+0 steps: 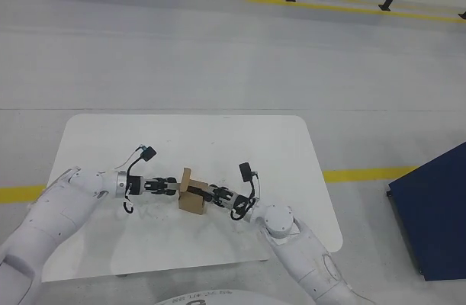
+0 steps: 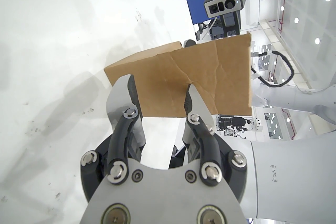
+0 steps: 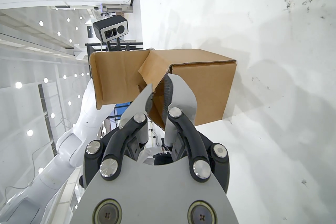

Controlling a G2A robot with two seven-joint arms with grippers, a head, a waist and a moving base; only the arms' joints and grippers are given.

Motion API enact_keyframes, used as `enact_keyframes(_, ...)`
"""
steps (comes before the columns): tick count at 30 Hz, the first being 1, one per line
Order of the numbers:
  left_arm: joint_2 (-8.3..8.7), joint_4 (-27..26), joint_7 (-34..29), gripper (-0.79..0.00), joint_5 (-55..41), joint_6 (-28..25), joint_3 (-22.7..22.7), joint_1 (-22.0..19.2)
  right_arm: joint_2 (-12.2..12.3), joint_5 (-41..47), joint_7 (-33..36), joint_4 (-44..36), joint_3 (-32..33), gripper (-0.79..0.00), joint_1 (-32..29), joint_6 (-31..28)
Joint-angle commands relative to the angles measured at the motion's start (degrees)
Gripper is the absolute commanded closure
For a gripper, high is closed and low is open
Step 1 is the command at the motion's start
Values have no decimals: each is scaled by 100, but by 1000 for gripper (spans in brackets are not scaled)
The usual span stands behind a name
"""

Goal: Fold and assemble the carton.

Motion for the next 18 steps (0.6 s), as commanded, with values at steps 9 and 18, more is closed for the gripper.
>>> enact_keyframes(9,52,-26,60,-382,-109,-60,131,-16,-50,-247,-248,-15,-382,-357,204,339)
enact_keyframes(18,134,-70,118,-379,-239,-117,217,-3,-90,-181,-403,68,-563,-342,353,438)
